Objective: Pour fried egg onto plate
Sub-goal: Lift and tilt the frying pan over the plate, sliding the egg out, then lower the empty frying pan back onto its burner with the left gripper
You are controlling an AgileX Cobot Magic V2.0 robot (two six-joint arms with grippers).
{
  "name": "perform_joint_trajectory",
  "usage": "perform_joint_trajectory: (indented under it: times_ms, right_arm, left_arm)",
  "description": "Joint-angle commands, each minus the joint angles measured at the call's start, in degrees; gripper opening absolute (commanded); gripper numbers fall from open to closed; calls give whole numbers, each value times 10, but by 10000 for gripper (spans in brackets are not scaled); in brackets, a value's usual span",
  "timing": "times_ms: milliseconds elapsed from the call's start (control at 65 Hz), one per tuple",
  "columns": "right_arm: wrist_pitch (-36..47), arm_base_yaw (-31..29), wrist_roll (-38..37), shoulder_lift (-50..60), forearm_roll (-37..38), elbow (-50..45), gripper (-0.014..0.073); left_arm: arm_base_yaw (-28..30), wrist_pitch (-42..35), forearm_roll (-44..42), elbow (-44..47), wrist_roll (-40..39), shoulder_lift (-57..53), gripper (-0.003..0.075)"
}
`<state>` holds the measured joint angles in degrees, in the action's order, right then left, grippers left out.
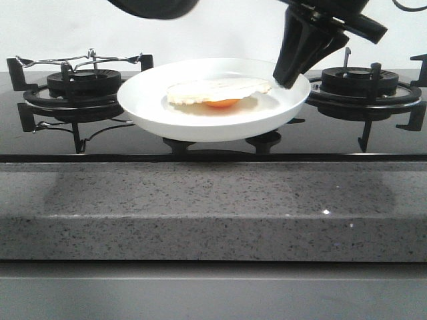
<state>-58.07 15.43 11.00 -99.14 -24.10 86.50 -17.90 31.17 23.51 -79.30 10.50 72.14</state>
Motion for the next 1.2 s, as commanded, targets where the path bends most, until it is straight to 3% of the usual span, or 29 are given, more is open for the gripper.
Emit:
perform_joint_trajectory:
  times_ms: [0,246,338,461,584,815,1184]
  right_arm:
    - [17,-1,4,32,-23,15,-67]
    - [17,-1,4,32,-23,15,-67]
    - [17,-1,4,32,-23,15,-67]
    - [17,-1,4,32,-23,15,-67]
    - [17,-1,4,32,-23,15,-67]
    - [17,-1,4,32,-23,15,-67]
    - [17,-1,4,32,-23,15,-67]
  left_arm:
    - [49,-39,95,-10,9,-8,-17]
    - [197,128,474,-10,205,69,-17]
    - [250,193,600,-10,221,111,-17]
    - [297,253,698,-10,221,167,-17]
    - [329,289,738,-10,220,214,-19]
    - [360,287,750,-10,218,263,-19]
    - [378,246,677,-10,207,273,-19]
